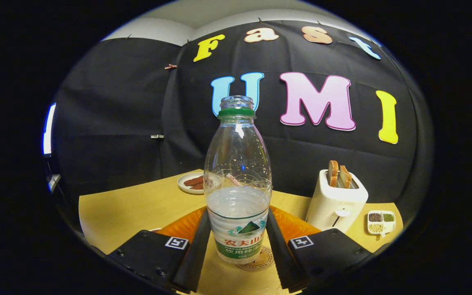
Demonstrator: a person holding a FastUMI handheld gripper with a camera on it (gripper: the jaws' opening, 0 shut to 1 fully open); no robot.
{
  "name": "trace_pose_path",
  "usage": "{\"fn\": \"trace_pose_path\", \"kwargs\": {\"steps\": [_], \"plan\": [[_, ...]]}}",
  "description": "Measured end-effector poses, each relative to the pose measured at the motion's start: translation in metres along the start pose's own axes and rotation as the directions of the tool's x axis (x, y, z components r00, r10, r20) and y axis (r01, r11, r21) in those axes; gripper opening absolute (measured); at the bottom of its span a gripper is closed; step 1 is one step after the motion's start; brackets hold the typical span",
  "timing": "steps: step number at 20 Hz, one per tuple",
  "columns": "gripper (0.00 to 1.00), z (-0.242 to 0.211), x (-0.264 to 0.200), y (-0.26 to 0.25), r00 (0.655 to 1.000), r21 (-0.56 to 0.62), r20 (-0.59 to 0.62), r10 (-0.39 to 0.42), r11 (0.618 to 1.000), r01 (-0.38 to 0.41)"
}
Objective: Take the bottle from table, then pour the juice into the cup, finally place the bottle on the coaster
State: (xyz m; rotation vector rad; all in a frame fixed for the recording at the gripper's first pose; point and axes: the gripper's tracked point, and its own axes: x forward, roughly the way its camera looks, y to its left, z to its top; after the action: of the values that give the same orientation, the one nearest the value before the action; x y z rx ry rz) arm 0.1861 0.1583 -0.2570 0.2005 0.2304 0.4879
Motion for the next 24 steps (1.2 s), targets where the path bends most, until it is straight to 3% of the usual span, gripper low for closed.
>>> {"fn": "trace_pose_path", "kwargs": {"steps": [4, 15, 24], "plan": [[0.74, -0.016, 0.016, -0.018, 1.000, 0.058, 0.014, -0.014, 0.998, 0.013], [0.75, -0.077, 0.035, -0.043, 0.997, 0.056, -0.066, -0.047, 0.997, 0.051], [0.77, -0.082, 0.035, -0.045, 0.995, 0.084, -0.078, -0.057, 0.994, 0.064]]}}
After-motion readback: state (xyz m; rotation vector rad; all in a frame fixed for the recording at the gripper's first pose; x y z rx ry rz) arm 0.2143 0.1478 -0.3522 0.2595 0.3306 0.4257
